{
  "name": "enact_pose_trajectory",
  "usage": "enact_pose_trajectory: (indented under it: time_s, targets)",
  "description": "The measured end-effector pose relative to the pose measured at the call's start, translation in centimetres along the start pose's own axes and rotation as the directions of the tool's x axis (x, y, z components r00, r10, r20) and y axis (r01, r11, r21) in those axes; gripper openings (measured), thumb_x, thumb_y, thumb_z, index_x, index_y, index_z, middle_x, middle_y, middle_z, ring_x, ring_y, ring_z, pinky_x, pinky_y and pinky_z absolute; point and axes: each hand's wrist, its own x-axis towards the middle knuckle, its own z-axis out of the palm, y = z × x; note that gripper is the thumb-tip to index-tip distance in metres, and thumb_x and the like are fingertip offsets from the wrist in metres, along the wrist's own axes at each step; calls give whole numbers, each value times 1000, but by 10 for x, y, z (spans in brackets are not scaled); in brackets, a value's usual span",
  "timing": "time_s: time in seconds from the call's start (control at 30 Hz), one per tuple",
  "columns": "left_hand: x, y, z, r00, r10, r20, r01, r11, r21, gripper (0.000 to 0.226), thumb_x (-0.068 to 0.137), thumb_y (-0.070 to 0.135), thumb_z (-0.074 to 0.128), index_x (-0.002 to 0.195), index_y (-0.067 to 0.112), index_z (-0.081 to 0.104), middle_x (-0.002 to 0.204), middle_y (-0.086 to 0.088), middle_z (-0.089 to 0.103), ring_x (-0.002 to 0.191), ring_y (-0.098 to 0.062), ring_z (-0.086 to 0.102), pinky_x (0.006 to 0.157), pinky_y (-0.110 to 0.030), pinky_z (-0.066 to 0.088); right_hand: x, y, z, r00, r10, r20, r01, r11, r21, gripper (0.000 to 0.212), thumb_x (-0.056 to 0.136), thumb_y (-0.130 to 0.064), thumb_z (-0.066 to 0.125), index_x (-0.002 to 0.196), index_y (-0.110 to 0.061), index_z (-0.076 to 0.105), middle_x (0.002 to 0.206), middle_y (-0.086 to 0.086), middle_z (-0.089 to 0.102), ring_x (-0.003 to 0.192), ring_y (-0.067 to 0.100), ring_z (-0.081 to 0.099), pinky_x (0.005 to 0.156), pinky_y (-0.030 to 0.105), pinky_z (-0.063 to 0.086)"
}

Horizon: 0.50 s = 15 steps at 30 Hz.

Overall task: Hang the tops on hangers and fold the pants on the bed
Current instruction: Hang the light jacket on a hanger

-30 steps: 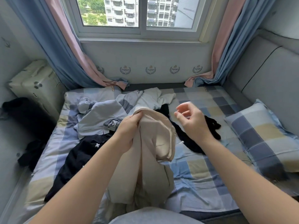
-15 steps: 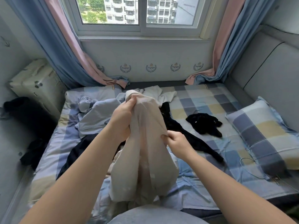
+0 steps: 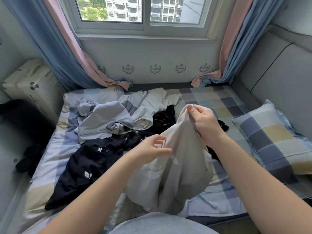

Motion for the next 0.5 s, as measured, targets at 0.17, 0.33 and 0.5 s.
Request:
enact_pose_trajectory:
  time_s: [0.17,0.33,0.5]
  targets:
    - [11,-14,15,973,164,-163,-114,954,278,16,92,27,70,78,32,62,73,16,64,68,-5,60,74,-32,51,-10,-31,5,999,-26,-20,28,994,107,35,100,-36,60,90,-3,66,81,14,58,77,28,52,74,44,47]
    - [9,-14,1,941,227,-253,-170,958,230,34,100,25,57,68,18,48,48,12,44,46,-6,36,51,-29,29,4,-25,-6,975,32,-222,-10,995,101,22,99,-31,62,83,-18,69,83,6,66,81,23,60,85,46,54]
    - [4,1,-30,863,240,-445,-265,964,7,37,103,18,53,67,13,47,52,13,41,49,-7,35,52,-28,29,11,4,-10,964,14,-266,-38,995,-88,22,96,-17,64,116,-18,56,119,4,62,115,21,59,91,28,50]
